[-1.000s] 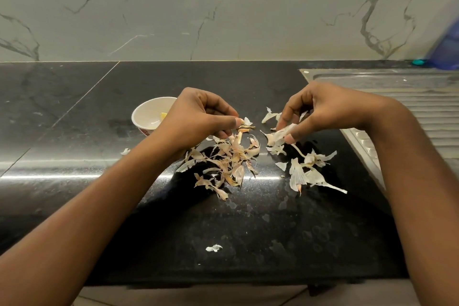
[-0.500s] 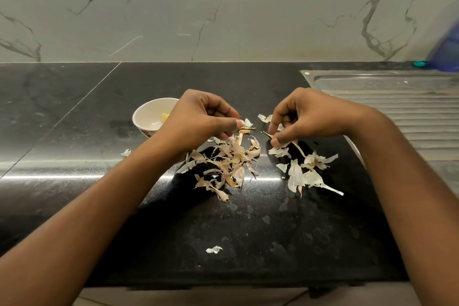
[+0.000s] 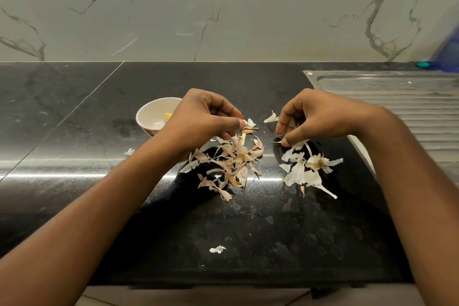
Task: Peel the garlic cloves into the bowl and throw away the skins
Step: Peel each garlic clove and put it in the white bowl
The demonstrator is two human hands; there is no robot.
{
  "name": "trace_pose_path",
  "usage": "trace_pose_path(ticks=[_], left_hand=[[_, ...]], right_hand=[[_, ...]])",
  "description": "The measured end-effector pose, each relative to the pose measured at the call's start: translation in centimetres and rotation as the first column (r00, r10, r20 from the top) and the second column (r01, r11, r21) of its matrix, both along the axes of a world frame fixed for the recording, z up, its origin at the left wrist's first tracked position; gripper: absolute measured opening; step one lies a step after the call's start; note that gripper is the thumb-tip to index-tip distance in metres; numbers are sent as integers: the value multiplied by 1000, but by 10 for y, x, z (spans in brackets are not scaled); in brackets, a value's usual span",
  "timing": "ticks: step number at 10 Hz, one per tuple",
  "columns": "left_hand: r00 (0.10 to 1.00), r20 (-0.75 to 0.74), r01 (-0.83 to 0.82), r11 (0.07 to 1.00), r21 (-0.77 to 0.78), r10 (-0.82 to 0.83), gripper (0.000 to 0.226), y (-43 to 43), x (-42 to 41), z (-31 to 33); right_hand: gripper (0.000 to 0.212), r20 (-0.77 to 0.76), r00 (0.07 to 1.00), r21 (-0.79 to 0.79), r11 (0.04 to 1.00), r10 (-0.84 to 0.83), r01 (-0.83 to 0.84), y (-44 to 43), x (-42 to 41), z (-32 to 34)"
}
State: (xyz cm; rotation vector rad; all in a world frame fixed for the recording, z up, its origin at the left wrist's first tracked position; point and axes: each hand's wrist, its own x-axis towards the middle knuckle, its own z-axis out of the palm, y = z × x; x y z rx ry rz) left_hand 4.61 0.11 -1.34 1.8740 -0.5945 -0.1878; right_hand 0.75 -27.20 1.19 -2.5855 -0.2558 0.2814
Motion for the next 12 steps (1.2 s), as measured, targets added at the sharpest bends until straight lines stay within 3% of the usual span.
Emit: trace_pose_path(ticks=[2, 4, 7, 10, 12], left_hand=[[1000, -2, 8, 1000, -3, -8, 15, 1, 2, -1], [998, -7, 55, 998, 29, -55, 16, 1, 2, -2], [997, -28, 79, 994, 78, -77, 13, -1, 0, -2], [997, -56, 48, 998, -48, -51, 16, 2, -1, 0], [990, -120, 59, 990, -125, -74, 20, 1, -1, 1]], right_hand=[[15, 53, 998, 152, 988, 31, -39, 5, -4, 4], [12, 91, 989, 196, 972, 114, -130, 23, -1, -5], [14, 151, 983, 230, 963, 107, -140, 25, 2, -8], [22, 312, 945, 309, 931, 95, -195, 28, -1, -4], [22, 314, 944, 346, 914, 99, -211, 32, -1, -5]])
